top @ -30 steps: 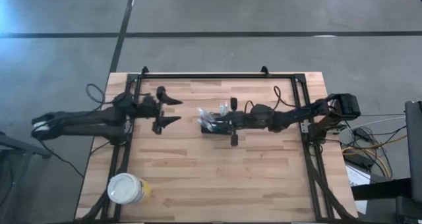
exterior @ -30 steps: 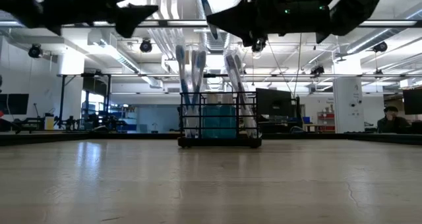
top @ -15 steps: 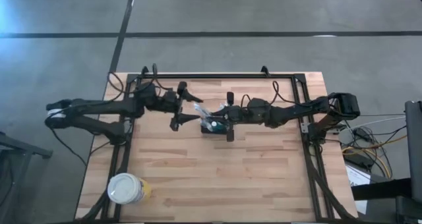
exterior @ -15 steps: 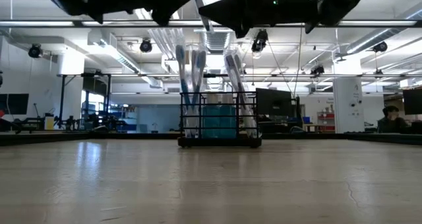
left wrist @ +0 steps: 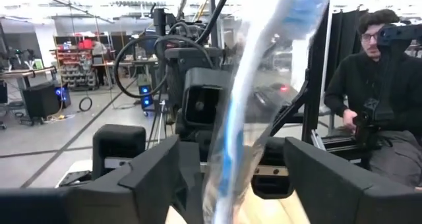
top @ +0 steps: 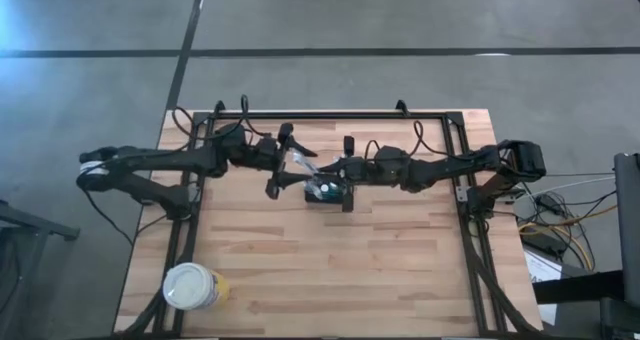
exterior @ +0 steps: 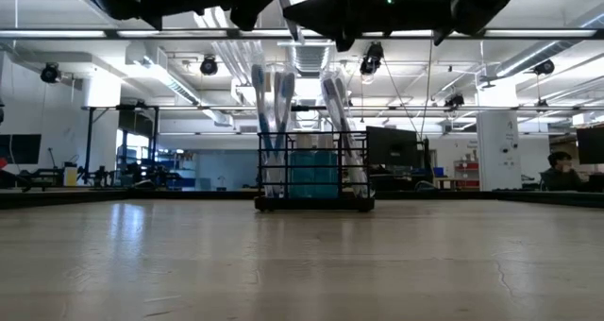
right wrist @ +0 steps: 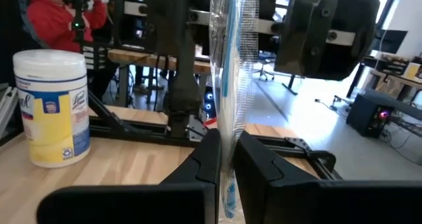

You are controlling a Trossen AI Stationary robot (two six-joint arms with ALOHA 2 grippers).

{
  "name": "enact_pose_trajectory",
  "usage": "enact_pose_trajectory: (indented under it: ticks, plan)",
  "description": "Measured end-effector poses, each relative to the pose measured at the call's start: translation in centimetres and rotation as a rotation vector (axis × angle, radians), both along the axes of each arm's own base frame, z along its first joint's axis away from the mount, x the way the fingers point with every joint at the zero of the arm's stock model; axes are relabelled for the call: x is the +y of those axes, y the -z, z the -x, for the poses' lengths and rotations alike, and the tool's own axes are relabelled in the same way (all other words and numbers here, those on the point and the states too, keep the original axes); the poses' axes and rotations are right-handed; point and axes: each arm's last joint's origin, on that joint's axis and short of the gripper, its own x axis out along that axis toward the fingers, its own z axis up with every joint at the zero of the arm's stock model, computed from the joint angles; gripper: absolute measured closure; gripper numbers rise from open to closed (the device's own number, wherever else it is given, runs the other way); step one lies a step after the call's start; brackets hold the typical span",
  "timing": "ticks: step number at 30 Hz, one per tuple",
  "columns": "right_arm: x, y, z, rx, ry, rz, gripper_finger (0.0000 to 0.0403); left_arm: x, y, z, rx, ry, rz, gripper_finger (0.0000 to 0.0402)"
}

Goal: Pick & Place toothbrushing station
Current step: Put the blue toothbrush into the black organizer

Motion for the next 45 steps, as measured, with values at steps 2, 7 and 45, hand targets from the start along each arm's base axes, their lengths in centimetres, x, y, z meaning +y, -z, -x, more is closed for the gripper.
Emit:
enact_pose_trajectory:
  ticks: [2, 7, 45]
  plan:
    - [0.0, 0.0, 0.0, 0.000, 0.000, -0.001, 0.0382, -0.1, -0.1, 0.0, -0.014, 0.002, -0.005, 0.0152]
    - [0.0, 0.0, 0.0, -0.001, -0.001, 0.000, 0.0382, -0.2, -0.6, 0.3, -0.044, 0.002, -0.015, 0.0247]
    - [0.5, -5.4, 8.9, -0.120, 0.010, 0.021, 0.0303, -2.6, 4.8, 11.3, -0.094, -0.071, 0.020, 0.0377]
